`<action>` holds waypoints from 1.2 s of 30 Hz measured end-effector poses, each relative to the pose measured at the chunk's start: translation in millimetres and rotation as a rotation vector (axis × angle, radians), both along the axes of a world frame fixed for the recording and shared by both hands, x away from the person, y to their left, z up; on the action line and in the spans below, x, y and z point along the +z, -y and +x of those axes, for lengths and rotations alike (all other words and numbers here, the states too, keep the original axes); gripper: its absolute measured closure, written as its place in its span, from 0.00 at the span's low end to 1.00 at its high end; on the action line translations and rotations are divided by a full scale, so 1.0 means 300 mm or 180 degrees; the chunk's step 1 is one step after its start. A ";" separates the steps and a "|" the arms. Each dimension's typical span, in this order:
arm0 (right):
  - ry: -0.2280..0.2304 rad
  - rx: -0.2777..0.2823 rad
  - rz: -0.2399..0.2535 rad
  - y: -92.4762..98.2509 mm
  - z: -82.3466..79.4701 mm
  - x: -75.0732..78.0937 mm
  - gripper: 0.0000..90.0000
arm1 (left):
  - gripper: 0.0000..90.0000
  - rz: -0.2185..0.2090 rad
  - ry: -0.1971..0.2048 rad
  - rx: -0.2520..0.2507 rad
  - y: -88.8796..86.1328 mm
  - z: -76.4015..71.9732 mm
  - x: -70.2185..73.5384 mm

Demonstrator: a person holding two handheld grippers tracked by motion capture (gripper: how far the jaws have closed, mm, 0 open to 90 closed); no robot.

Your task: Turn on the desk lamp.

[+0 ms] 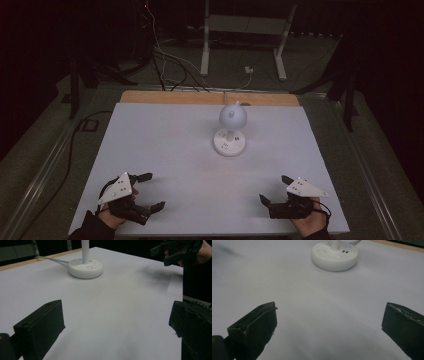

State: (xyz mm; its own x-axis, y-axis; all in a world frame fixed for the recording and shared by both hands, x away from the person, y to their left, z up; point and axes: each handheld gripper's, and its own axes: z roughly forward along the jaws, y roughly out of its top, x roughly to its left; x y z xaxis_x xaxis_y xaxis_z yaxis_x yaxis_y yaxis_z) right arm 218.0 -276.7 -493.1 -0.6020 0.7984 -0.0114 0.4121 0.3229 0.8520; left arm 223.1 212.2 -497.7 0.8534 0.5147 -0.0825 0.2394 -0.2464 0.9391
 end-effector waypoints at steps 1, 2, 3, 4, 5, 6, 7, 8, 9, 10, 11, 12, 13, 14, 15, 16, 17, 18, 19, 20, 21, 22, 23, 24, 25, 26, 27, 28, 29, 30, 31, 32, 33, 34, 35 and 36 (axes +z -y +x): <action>0.0002 -0.0012 0.0010 0.000 0.000 0.007 0.00 | 0.00 -0.0004 -0.0002 0.0000 0.000 0.000 0.000; -0.0002 -0.0026 0.0048 0.002 -0.001 0.015 0.00 | 0.00 -0.0003 -0.0001 -0.0002 0.000 0.000 -0.001; -0.0003 -0.0029 0.0073 0.003 -0.001 0.023 0.00 | 0.00 0.0006 -0.0004 -0.0004 0.001 0.001 -0.002; -0.0004 -0.0034 0.0082 0.004 -0.001 0.030 0.00 | 0.00 0.0007 -0.0002 -0.0007 0.001 0.001 -0.002; 0.0005 -0.0032 0.0081 0.005 -0.001 0.037 0.00 | 0.01 0.0001 -0.0004 -0.0003 0.001 0.001 -0.002; 0.0003 -0.0034 0.0079 0.006 0.000 0.042 0.00 | 0.00 0.0001 -0.0004 -0.0003 0.001 0.001 -0.002; -0.0001 -0.0034 0.0095 0.006 0.001 0.048 0.00 | 0.00 -0.0010 -0.0009 0.0000 0.001 0.002 -0.002; -0.0009 -0.0025 0.0104 0.006 0.003 0.054 0.00 | 0.00 -0.0005 -0.0007 0.0000 0.001 0.002 -0.002; -0.0002 -0.0019 0.0095 0.003 0.004 0.060 0.00 | 0.00 0.0002 -0.0008 -0.0005 0.001 0.002 -0.002; 0.0013 -0.0006 0.0075 0.000 0.006 0.067 0.00 | 0.00 -0.0001 -0.0008 -0.0004 0.001 0.002 -0.002; 0.0012 0.0017 0.0079 -0.003 0.008 0.073 0.00 | 0.00 -0.0004 -0.0010 0.0000 0.001 0.002 -0.001; 0.0015 0.0027 0.0080 -0.007 0.010 0.080 0.00 | 0.00 -0.0009 -0.0011 0.0002 0.001 0.002 -0.001; 0.0012 0.0039 0.0084 -0.009 0.013 0.086 0.00 | 0.00 -0.0011 -0.0010 0.0002 0.001 0.001 -0.001; 0.0003 0.0060 0.0100 -0.012 0.017 0.091 0.00 | 0.00 -0.0006 -0.0009 0.0003 0.001 0.001 -0.001; 0.0001 0.0071 0.0098 -0.016 0.021 0.096 0.00 | 0.00 -0.0004 -0.0010 0.0001 0.001 0.001 -0.001; 0.0010 0.0083 0.0094 -0.018 0.025 0.100 0.00 | 0.01 -0.0008 -0.0010 0.0001 0.000 0.002 -0.001; 0.0008 0.0098 0.0098 -0.021 0.031 0.105 0.00 | 0.00 -0.0010 -0.0012 0.0003 -0.001 0.003 -0.001; 0.0017 0.0102 0.0102 -0.024 0.035 0.109 0.00 | 0.01 -0.0011 -0.0010 0.0006 -0.002 0.003 0.000; 0.0021 0.0108 0.0109 -0.026 0.039 0.114 0.00 | 0.01 -0.0012 -0.0011 0.0005 -0.002 0.002 0.000; 0.0036 0.0124 0.0110 -0.029 0.045 0.118 0.00 | 0.00 -0.0011 -0.0011 0.0003 -0.002 0.002 0.000; 0.0034 0.0130 0.0111 -0.033 0.048 0.122 0.00 | 0.01 -0.0013 -0.0010 0.0004 -0.003 0.002 0.000; 0.0033 0.0135 0.0110 -0.035 0.053 0.126 0.00 | 0.00 -0.0018 -0.0013 0.0004 -0.003 0.003 0.000; 0.0036 0.0139 0.0122 -0.037 0.058 0.130 0.00 | 0.00 -0.0023 -0.0018 0.0008 -0.003 0.004 0.000; 0.0031 0.0147 0.0134 -0.039 0.063 0.133 0.00 | 0.01 -0.0022 -0.0020 0.0009 -0.003 0.003 0.000; 0.0040 0.0148 0.0138 -0.041 0.069 0.136 0.00 | 0.00 -0.0019 -0.0022 0.0006 -0.002 0.003 -0.001; 0.0036 0.0149 0.0143 -0.043 0.074 0.139 0.00 | 0.00 -0.0013 -0.0020 0.0000 -0.002 0.002 0.000; 0.0028 0.0158 0.0141 -0.045 0.078 0.141 0.00 | 0.00 -0.0019 -0.0016 0.0000 -0.002 0.003 0.000; 0.0036 0.0168 0.0145 -0.047 0.083 0.143 0.00 | 0.00 -0.0025 -0.0017 0.0006 -0.003 0.003 0.001; 0.0035 0.0171 0.0149 -0.049 0.088 0.144 0.00 | 0.00 -0.0035 -0.0024 0.0013 -0.004 0.003 0.001; 0.0025 0.0176 0.0149 -0.052 0.092 0.145 0.00 | 0.00 -0.0035 -0.0024 0.0014 -0.005 0.003 0.001; 0.0026 0.0180 0.0151 -0.054 0.096 0.146 0.00 | 0.01 -0.0038 -0.0023 0.0008 -0.005 0.002 0.000; 0.0022 0.0188 0.0150 -0.057 0.100 0.148 0.00 | 0.01 -0.0034 -0.0022 0.0008 -0.004 0.002 0.001; 0.0025 0.0199 0.0141 -0.060 0.104 0.148 0.00 | 0.00 -0.0038 -0.0020 0.0009 -0.004 0.003 0.001; 0.0027 0.0207 0.0130 -0.063 0.107 0.149 0.00 | 0.01 -0.0039 -0.0025 0.0012 -0.004 0.003 0.001; 0.0020 0.0209 0.0135 -0.066 0.111 0.150 0.00 | 0.00 -0.0039 -0.0025 0.0012 -0.004 0.003 0.001; 0.0014 0.0219 0.0141 -0.068 0.116 0.150 0.00 | 0.01 -0.0029 -0.0023 0.0009 -0.004 0.003 0.000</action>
State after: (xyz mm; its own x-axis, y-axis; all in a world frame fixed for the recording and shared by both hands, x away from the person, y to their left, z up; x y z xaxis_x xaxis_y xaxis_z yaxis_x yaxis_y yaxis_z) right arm 252.7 -256.2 -448.0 -0.6554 0.7550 0.0201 0.3864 0.3123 0.8678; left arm 223.9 213.3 -497.6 0.8512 0.5164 -0.0934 0.2470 -0.2372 0.9396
